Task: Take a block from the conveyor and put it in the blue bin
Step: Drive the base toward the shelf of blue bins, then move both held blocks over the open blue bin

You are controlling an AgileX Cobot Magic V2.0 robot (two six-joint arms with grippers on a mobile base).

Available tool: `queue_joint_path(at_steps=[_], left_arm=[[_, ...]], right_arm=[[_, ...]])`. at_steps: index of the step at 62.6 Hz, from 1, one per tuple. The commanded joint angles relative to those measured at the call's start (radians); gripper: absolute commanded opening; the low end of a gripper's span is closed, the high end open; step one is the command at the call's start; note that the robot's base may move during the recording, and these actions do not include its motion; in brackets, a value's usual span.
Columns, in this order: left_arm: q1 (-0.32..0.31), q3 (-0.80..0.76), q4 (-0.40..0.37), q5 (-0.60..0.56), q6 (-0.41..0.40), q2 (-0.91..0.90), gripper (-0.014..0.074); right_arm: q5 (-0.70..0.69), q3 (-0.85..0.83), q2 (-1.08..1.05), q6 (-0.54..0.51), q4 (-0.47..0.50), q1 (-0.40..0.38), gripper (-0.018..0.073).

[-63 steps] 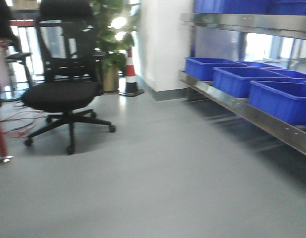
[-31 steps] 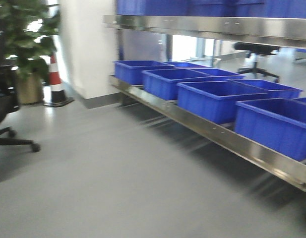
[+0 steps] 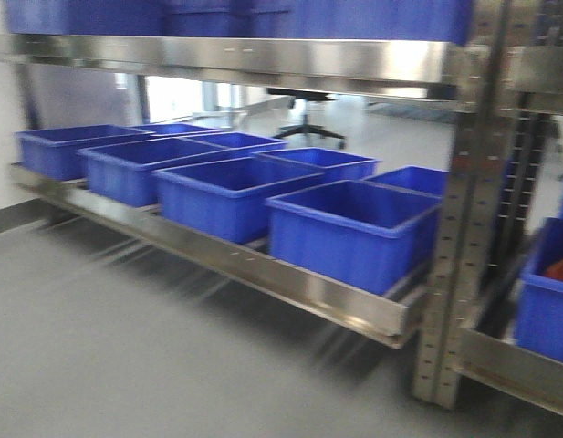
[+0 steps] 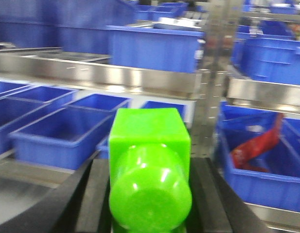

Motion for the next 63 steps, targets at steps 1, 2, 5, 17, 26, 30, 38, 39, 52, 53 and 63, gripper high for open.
queue_joint_path(at_steps=[1, 2, 5, 17, 26, 30, 38, 39, 52, 53, 63], left_arm=[[-0.006, -0.001, 0.004, -0.014, 0.001, -0.004, -0.0111], [-0.006, -0.001, 0.004, -0.014, 0.001, -0.004, -0.0111], [-0.006, -0.001, 0.004, -0.014, 0.001, -0.004, -0.0111], [-0.006, -0.001, 0.004, -0.014, 0.001, -0.004, -0.0111], [-0.006, -0.001, 0.004, -0.014, 0.001, -0.004, -0.0111], [-0.006, -0.001, 0.004, -0.014, 0.001, -0.004, -0.0111], [-0.006, -0.001, 0.004, -0.014, 0.001, -0.004, -0.0111], [-0.006, -0.001, 0.004, -0.014, 0.001, -0.004, -0.0111], [-0.006, -0.001, 0.004, -0.014, 0.001, -0.004, -0.0111], [-0.006, -0.001, 0.004, -0.014, 0.001, -0.004, -0.0111], [-0.006, -0.001, 0.004, -0.014, 0.001, -0.004, -0.0111]], right_arm=[[-0.023, -0.009, -0.002, -0.004, -0.007, 0.003, -0.0151], [-0.023, -0.009, -0.002, -0.004, -0.007, 0.003, -0.0151], [-0.023, -0.009, -0.002, -0.004, -0.007, 0.003, -0.0151], [-0.023, -0.009, -0.002, -0.004, -0.007, 0.003, -0.0151], [-0.023, -0.009, -0.002, -0.004, -0.007, 0.003, -0.0151], [-0.022, -0.009, -0.002, -0.004, -0.007, 0.003, -0.0151], [-0.022, -0.009, -0.002, -0.004, -0.007, 0.003, -0.0151], [-0.022, -0.009, -0.002, -0.004, -0.007, 0.003, -0.0151], [-0.022, -0.009, -0.002, -0.004, -0.007, 0.003, -0.0151], [-0.022, -0.009, -0.002, -0.004, -0.007, 0.003, -0.0151], [-0.022, -0.009, -0.002, -0.004, -0.007, 0.003, -0.0151]])
